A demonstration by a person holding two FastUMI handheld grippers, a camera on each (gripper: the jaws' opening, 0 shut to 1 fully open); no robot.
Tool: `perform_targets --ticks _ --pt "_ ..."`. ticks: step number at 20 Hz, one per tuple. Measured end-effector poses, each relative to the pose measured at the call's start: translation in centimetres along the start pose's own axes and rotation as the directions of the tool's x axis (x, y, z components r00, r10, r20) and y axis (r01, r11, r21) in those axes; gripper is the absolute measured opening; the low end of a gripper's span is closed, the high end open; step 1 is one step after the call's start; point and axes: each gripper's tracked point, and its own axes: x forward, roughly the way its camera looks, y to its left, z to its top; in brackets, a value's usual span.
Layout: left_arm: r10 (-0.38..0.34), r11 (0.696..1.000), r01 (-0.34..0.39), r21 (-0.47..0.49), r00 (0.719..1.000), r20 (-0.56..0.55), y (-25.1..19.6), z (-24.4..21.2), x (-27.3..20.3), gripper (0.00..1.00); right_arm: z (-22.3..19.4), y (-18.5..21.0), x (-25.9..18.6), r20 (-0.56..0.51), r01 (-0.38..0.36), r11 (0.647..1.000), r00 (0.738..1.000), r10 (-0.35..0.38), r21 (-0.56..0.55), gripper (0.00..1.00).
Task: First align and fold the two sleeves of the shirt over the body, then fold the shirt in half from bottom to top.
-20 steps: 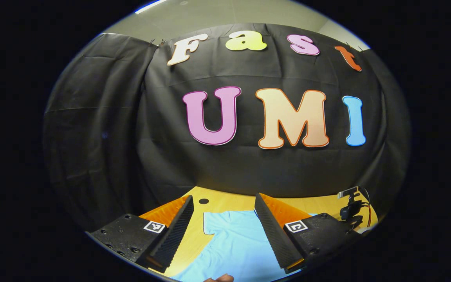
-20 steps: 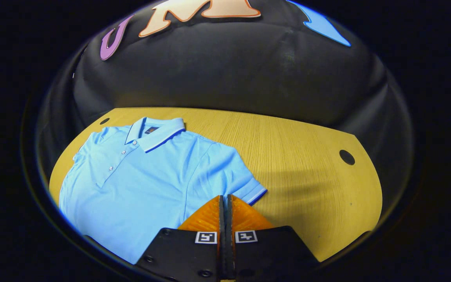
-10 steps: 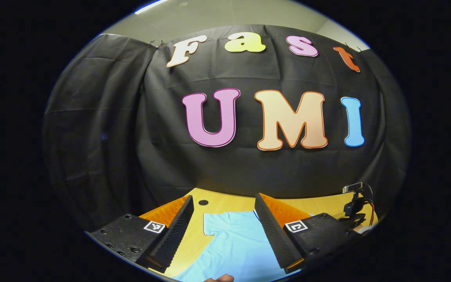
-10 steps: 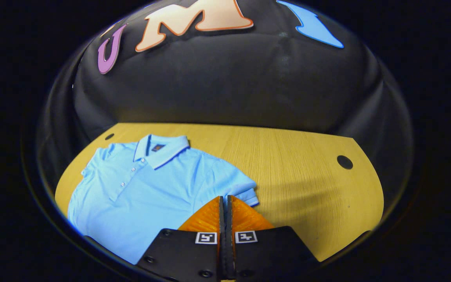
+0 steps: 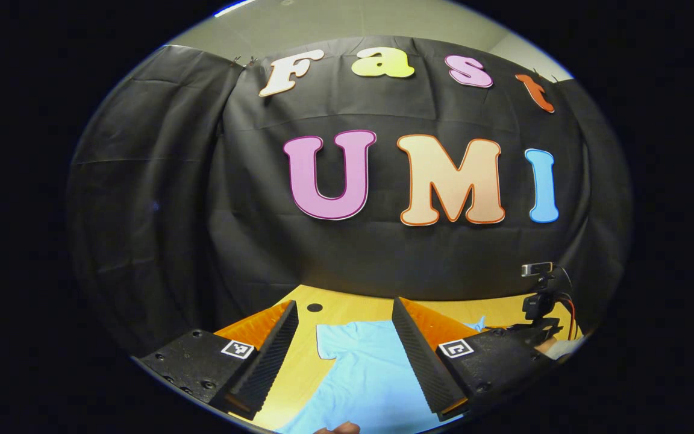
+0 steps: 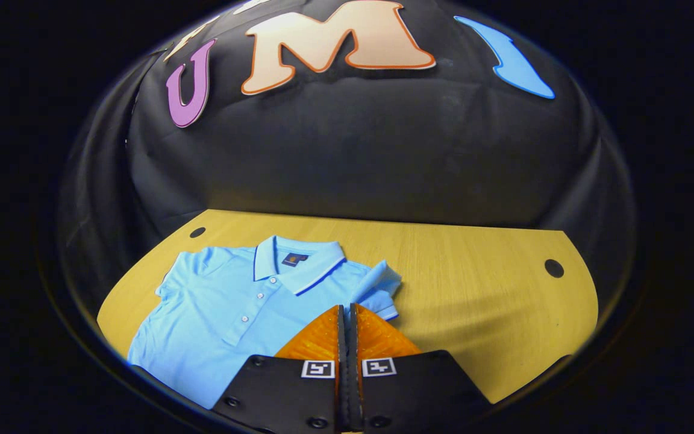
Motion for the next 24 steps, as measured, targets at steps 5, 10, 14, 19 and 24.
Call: perform_targets --ticks 5,10,14,19,24 --pt "-0.008 1.0 0.008 -0.002 0.999 -0.041 3.3 -1.5 1.1 0.95 -1.0 4.8 1.9 -0.032 -0.016 0.999 0.999 0.015 -0.034 0.02" --pt "-0.038 0.999 0.039 0.003 0.996 -0.086 6.0 -3.7 2.9 0.95 -2.3 6.7 3.5 -0.065 0.032 0.999 0.997 -0.034 -0.025 0.19" --pt "-0.123 0.992 0.123 -0.005 0.986 -0.108 5.8 -5.6 6.1 0.95 -0.5 5.7 1.5 -0.027 0.085 0.996 0.996 -0.085 0.013 0.96" --pt "-0.238 0.971 0.234 -0.042 0.959 -0.151 4.3 -8.5 11.6 0.95 0.7 3.1 -4.0 0.023 0.176 0.98 0.984 -0.179 0.094 0.96" --pt "-0.284 0.959 0.282 -0.041 0.934 -0.217 4.0 -12.6 17.4 0.95 -0.8 0.9 -9.7 0.013 0.276 0.953 0.96 -0.279 0.124 0.96"
